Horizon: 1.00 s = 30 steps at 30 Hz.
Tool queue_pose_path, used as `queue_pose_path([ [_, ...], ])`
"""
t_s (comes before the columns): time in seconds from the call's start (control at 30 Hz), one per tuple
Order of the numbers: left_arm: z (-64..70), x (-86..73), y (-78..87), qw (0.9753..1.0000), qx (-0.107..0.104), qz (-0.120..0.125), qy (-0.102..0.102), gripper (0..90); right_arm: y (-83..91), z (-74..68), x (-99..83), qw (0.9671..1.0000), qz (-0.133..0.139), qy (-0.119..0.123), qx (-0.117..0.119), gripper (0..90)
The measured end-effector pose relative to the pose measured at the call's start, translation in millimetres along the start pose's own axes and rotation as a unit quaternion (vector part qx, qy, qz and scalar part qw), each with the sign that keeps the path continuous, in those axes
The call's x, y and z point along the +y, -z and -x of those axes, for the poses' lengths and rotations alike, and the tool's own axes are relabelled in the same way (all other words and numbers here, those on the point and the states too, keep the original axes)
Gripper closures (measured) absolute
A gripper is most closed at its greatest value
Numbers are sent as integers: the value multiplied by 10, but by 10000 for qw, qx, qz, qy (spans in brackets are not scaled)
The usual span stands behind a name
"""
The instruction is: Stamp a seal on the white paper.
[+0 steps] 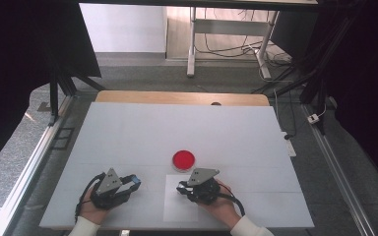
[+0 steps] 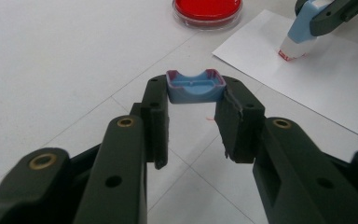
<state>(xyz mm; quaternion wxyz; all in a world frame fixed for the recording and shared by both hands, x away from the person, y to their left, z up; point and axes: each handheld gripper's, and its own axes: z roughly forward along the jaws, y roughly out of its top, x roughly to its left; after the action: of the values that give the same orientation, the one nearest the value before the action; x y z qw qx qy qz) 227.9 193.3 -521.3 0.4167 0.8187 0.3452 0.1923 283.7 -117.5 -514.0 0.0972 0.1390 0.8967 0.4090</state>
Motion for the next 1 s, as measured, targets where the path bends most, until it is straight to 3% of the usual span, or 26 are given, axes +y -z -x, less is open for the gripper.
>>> queue_pose_path([
  [0.4, 0, 0, -3, 10000, -7, -5, -4, 653, 3, 42, -64, 9995, 227, -182, 129, 757],
  [1.0, 3, 1, -7, 10000, -4, -18, -17, 653, -1, 2, -50, 9998, 181, -38, 27, 758],
])
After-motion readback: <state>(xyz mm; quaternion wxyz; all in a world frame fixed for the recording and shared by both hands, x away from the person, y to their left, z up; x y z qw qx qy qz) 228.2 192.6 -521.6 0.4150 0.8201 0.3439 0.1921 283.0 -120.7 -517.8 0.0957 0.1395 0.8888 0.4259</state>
